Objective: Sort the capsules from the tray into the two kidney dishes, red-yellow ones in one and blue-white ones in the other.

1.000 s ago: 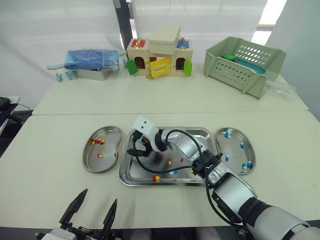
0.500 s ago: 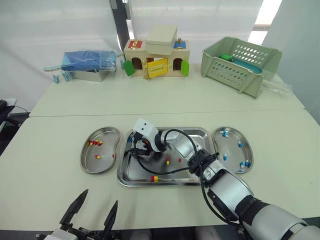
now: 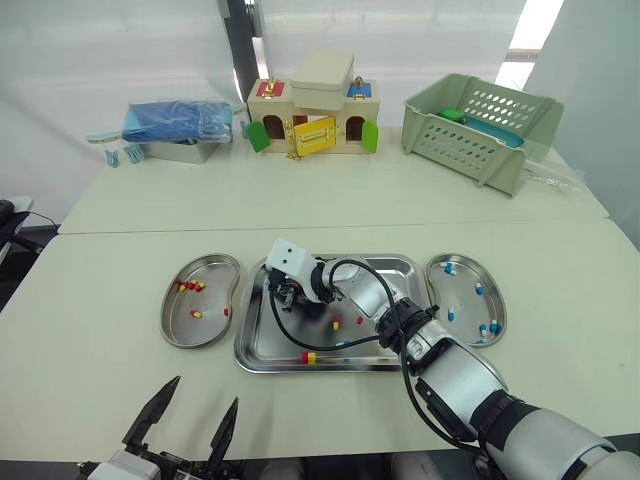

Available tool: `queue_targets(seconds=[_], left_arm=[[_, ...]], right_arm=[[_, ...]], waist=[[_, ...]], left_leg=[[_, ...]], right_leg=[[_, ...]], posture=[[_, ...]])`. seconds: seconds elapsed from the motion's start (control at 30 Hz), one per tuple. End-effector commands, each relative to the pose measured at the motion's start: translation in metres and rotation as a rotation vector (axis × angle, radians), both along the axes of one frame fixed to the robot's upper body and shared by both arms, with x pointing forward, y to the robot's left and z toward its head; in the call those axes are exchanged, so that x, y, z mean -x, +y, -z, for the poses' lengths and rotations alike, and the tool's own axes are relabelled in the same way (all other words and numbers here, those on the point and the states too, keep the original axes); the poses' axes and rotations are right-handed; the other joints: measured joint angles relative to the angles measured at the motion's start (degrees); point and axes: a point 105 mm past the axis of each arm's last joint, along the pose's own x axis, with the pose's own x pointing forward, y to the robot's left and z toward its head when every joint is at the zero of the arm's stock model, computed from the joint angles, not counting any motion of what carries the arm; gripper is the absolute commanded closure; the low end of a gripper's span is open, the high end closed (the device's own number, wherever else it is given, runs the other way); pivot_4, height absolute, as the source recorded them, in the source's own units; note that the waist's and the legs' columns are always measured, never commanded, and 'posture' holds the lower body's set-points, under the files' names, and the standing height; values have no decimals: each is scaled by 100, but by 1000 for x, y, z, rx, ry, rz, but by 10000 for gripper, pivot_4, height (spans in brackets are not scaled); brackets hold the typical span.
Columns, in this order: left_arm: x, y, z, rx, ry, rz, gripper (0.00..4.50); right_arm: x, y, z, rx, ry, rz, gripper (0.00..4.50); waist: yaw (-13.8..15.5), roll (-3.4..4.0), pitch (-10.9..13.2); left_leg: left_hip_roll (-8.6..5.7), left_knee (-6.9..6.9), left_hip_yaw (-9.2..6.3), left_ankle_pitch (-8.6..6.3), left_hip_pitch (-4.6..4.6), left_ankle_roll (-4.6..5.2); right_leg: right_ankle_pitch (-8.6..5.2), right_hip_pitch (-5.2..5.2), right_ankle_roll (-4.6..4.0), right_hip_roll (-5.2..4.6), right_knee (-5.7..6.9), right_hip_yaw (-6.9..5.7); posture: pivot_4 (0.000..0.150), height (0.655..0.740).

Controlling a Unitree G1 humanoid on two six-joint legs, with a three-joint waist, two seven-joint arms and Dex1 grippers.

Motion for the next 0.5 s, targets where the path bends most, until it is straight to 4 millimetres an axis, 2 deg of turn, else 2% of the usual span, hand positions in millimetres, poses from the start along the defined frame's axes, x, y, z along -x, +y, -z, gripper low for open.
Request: queue_targets(seconds=[0.03,0.13,0.27,0.37,0.5], left_arm=[[1,-2,-6,-2,-18,10,0],[0,-4,-7,-3,-17,33,0],[1,-12,-11,-18,-21,111,0],[2,-23,-13,-50,-32,243,0],[-3,-34,-16,-67,-60,383,0]], right_arm=[[6,3,-2,-24,32,-28,44917],[10,-1,-20,-76,33,-78,44917],[21,-30,-50,-140,1,-175,44917],[40,-76,-71,-195,-2,-253,44917],[52,-136,-73,-164,-17,-211,44917]], waist=[[0,0,0],[6,0,0],[46,0,0],[138,-1,0],[183,-1,0]], left_leg=[[0,0,0,0,0,0],[0,0,-1,0,-1,0],[-1,5,-6,0,-10,0],[-2,5,-9,0,-12,0],[-2,3,-7,-1,-15,1]], right_leg=[[0,1,0,0,0,0],[0,1,0,0,0,0],[0,1,0,-1,-4,-4],[0,5,0,-3,-9,-8],[0,8,0,-3,-13,-9]], posture=[[1500,7400],[1500,7400],[1500,7400],[1500,7400],[1500,7400]])
